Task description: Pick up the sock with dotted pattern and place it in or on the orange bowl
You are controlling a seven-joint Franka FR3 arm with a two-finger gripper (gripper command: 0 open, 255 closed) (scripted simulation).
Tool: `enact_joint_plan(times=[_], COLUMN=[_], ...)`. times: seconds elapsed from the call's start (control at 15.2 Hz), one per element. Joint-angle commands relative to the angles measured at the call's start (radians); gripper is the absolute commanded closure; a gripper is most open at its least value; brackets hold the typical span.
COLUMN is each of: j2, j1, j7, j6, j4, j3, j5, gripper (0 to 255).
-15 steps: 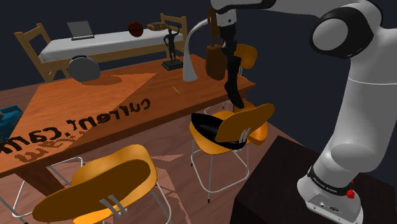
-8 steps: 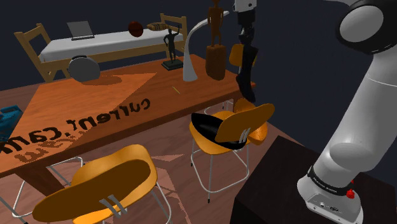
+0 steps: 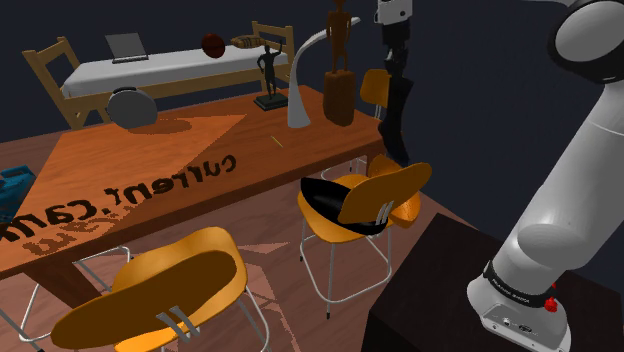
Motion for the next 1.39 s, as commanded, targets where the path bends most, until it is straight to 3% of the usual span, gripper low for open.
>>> enact_joint_plan(times=[0.0, 1.32], j2=[-0.012, -0.043], j1=[0.001, -0.001], j7=[0.007, 0.043], j6=[0.031, 0.304], j4=[-0.042, -0.348], j3=[0.001, -0.001], j5=[-0.001, -0.008], gripper=[255, 255])
